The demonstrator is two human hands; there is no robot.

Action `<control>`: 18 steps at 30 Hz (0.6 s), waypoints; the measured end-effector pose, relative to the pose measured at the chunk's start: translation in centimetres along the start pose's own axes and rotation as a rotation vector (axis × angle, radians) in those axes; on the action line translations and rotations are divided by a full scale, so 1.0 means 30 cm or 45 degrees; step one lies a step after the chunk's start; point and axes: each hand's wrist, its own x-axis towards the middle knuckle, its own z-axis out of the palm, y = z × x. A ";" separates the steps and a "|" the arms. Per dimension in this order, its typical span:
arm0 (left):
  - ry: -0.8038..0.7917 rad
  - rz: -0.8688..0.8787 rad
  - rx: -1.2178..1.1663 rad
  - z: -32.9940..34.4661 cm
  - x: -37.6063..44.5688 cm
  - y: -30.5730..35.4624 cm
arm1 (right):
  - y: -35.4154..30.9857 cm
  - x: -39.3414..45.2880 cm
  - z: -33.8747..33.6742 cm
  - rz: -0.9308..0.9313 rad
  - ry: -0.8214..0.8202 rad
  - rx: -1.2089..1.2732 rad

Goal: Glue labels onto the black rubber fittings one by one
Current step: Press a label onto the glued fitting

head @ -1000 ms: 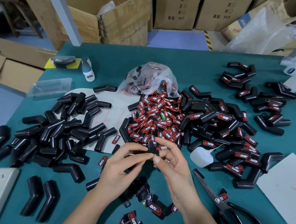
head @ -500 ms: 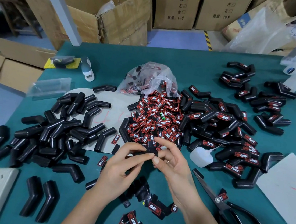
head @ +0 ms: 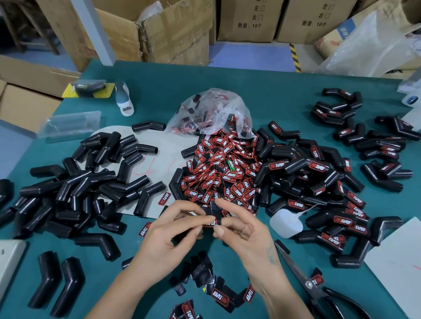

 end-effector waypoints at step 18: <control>-0.037 -0.084 -0.023 -0.007 -0.001 -0.005 | 0.012 0.005 -0.002 0.050 -0.021 0.028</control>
